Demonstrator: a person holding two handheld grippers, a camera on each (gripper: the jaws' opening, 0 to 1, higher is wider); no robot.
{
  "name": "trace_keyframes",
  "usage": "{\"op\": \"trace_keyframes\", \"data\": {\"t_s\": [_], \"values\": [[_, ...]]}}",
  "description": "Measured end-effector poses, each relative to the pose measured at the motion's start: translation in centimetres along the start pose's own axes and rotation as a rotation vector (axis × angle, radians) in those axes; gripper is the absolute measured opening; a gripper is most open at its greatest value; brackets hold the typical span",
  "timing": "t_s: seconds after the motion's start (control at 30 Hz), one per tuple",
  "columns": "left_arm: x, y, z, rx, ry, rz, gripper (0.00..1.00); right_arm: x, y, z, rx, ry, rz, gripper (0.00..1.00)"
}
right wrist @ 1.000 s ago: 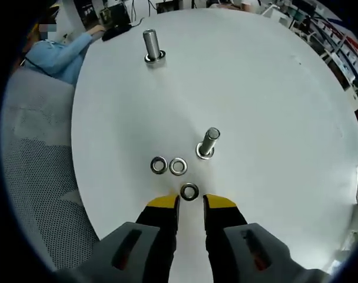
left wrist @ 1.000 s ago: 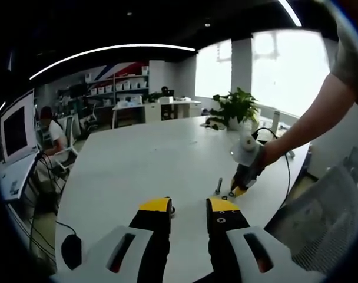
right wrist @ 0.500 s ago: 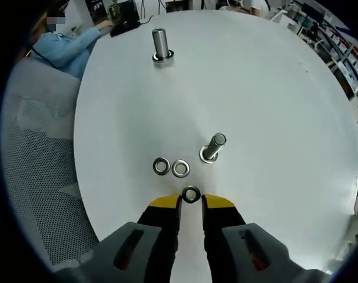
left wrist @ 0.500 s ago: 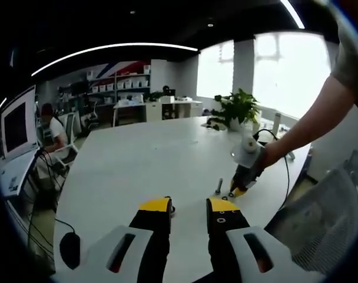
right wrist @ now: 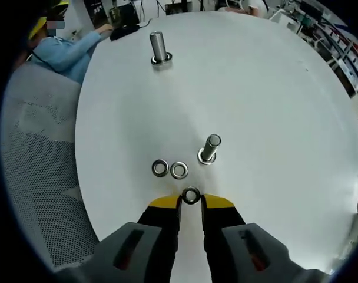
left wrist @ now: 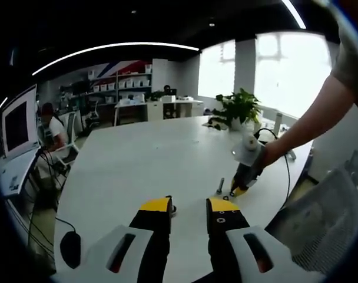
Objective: Place the washer onto the threaded stud by aligning its center hole with the stud, sliding it down to the base, and recovering from edge contact or off-axis alignment until the washer reaches the visible bottom stop.
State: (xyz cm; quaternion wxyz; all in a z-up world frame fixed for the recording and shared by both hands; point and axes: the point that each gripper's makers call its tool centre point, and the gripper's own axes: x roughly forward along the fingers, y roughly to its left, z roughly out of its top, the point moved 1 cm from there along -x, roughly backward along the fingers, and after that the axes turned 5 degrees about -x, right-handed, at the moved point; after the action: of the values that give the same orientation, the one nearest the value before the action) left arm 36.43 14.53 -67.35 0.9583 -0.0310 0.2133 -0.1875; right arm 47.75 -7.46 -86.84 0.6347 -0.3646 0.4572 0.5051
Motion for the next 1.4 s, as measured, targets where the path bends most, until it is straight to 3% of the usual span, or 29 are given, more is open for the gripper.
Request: {"op": "trace_keyframes", "data": {"t_s": [1.4], "values": [[-0.03,0.17,-0.19,-0.003,0.010,0.007,0.20,0.04,-0.02,0.41,0.000,0.048,-0.013,0.14]]}}
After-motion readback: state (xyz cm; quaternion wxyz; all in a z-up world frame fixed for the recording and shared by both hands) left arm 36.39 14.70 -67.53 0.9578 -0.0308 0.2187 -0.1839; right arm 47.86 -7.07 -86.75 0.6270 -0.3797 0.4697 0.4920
